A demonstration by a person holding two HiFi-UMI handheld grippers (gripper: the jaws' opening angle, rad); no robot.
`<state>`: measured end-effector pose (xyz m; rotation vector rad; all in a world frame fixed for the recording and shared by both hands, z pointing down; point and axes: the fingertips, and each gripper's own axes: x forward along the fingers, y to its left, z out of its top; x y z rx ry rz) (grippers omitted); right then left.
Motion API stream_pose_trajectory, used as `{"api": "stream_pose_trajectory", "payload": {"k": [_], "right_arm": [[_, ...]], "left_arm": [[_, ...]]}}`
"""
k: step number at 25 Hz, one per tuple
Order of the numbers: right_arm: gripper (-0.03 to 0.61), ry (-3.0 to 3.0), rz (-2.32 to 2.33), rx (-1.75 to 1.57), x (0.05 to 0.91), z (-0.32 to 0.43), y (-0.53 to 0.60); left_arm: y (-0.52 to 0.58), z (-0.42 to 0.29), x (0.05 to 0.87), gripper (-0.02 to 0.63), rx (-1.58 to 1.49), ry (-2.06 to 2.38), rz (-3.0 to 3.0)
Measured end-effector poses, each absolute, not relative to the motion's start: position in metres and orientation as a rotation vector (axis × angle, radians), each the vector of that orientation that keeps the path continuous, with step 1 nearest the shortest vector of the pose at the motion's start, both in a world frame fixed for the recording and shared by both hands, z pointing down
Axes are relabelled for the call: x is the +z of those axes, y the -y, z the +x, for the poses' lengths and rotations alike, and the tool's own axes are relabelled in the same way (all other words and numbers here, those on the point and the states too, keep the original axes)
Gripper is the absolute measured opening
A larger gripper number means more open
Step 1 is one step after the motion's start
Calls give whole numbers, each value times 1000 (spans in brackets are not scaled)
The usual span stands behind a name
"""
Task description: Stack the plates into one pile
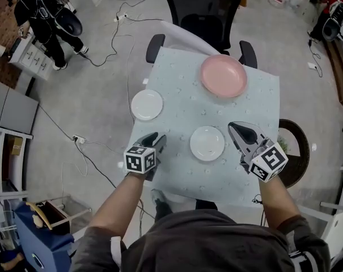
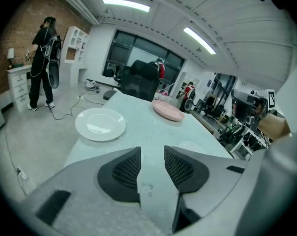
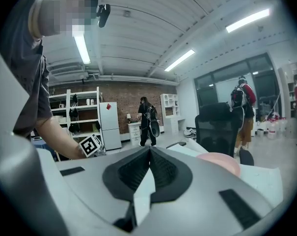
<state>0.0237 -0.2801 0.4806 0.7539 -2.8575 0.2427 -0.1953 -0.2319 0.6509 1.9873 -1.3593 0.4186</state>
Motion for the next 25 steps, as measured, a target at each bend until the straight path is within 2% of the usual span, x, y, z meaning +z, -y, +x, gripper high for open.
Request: {"api": "stream_pose_trajectory", "payload": {"k": [11,25], "right_arm": [[-6,2902,549,190,475,-96,293],[-6,2836,535,261,521,-110,327]], "left_arm": [[266,-350,650,146,252,1478,1868],[360,-389,714,161,30,1343,1649]]}}
